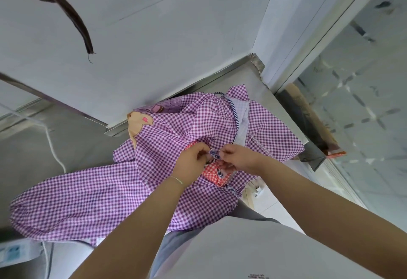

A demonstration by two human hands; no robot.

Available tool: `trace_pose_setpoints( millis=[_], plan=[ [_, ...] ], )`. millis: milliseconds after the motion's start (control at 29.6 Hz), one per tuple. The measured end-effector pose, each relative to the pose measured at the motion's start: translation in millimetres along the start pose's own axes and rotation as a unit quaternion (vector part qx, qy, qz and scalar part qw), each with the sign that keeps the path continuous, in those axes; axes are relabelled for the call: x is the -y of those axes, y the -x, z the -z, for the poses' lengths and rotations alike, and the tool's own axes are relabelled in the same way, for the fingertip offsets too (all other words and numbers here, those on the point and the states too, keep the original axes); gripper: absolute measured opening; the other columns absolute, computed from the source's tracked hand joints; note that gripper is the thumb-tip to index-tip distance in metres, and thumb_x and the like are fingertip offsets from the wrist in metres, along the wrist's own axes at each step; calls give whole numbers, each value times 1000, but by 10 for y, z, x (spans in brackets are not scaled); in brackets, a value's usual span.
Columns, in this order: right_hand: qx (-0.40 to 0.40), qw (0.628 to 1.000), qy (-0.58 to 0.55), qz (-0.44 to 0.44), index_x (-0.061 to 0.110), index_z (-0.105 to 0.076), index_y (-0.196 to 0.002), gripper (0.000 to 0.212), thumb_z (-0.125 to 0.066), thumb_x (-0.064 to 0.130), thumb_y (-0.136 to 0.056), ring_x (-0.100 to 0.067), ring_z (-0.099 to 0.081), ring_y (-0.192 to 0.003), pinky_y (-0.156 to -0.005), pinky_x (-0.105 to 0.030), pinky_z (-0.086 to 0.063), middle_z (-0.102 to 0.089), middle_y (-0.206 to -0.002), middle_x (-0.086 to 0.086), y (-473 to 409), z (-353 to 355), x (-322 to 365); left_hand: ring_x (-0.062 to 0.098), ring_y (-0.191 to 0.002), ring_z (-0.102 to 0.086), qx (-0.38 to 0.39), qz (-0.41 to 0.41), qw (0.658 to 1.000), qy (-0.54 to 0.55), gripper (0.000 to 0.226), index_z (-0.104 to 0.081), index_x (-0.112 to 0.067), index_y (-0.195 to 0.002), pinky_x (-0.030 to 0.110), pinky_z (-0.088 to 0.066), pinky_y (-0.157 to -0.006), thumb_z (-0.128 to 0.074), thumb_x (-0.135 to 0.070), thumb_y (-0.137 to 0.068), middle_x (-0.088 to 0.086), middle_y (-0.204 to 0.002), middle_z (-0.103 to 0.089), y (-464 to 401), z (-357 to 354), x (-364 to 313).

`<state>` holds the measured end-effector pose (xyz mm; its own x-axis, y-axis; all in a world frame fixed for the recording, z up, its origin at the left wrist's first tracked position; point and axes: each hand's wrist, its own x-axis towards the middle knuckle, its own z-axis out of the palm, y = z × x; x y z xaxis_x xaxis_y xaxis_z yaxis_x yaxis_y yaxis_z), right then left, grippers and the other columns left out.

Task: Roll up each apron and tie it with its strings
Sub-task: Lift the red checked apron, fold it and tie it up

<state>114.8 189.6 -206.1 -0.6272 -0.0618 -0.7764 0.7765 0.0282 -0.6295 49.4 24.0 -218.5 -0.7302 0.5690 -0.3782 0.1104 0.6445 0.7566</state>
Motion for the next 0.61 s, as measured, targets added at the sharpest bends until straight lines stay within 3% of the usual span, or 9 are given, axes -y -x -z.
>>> trace_pose_setpoints(
  millis=[101,237,338,439,541,608],
  plan=[
    [16,982,185,43,12,-49,-96,11,-42,17,-102,-13,-60,-82,-76,-27,-54,-61,-90,-3,66,10,-13,9,-69,-54,42,75,993,78,12,-60,-19,-79,19,-46,-66,-68,-18,-89,-2,-77,-63,-40,89,-54],
    [10,933,343,112,13,-47,-96,12,-40,20,-103,-15,-47,-78,-70,-29,-40,-54,-90,-5,107,-86,-85,8,-77,-61,81,88,990,79,11,-64,-20,-81,18,-49,-68,-73,-15,-84,-3,-84,-67,-103,195,-84],
    [-15,919,372,132,8,-52,-98,16,-43,21,-102,-17,-47,-79,-71,-32,-39,-55,-90,-6,97,-142,-126,6,-75,-62,87,48,994,45,16,-63,-22,-80,16,-49,-67,-70,-8,-82,-6,-83,-66,-96,184,-57],
    [-64,897,416,138,10,-56,-90,20,-49,25,-99,-20,-49,-81,-80,-37,-45,-53,-89,-4,21,-140,-104,10,-72,-57,49,-71,994,-65,18,-57,-19,-79,25,-50,-66,-63,-2,-79,-7,-80,-60,-40,118,20],
    [-210,924,266,175,9,-67,-100,19,-51,18,-98,-16,-54,-86,-81,-30,-45,-63,-97,-6,-110,-144,-21,14,-68,-47,-22,-218,962,-162,14,-51,-13,-78,34,-46,-58,-59,-1,-77,-3,-78,-51,-21,15,147],
    [-204,954,148,165,8,-71,-105,19,-55,13,-96,-13,-59,-84,-77,-21,-46,-69,-97,-4,-189,-155,21,14,-70,-50,-72,-256,947,-181,4,-56,-11,-80,30,-46,-56,-53,-8,-81,0,-79,-55,-23,-59,205]
  ],
)
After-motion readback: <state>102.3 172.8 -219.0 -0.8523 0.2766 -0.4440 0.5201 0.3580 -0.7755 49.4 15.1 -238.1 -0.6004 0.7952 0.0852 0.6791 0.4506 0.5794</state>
